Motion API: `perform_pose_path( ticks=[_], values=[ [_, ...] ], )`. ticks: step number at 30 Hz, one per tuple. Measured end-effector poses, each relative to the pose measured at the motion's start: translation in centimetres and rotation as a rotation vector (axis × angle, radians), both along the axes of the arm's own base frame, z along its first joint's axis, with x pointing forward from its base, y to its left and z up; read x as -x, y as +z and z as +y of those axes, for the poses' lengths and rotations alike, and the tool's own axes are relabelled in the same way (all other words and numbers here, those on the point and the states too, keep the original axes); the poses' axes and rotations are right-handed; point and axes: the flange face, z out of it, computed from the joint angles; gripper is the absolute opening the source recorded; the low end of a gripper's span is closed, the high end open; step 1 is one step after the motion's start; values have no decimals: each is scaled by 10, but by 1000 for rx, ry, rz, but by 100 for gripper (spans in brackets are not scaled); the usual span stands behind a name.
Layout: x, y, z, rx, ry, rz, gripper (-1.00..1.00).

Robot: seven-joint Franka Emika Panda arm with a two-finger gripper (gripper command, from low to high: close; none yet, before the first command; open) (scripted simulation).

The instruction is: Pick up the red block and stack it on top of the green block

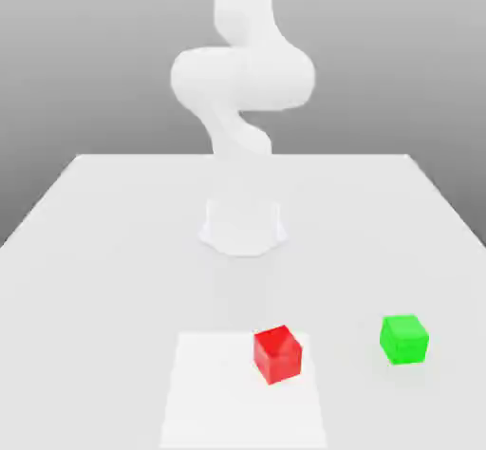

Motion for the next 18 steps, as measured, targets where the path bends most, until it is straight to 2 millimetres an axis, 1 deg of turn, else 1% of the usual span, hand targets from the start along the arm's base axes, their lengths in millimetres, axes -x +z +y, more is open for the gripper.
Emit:
perform_pose_path(
  ticks=[2,4,6,9,11,13,15,18],
  values=[
    [-25,-49,7,40,27,78,0],
    [-43,-99,13,72,57,155,0],
    [-55,-149,17,98,89,230,0],
    [-62,-224,22,127,143,343,0],
    [-60,-274,25,139,184,420,0],
    [-51,-324,28,145,229,498,0],
    [-37,-371,31,143,277,574,0],
    [-7,-432,39,131,356,677,0]
  ],
)
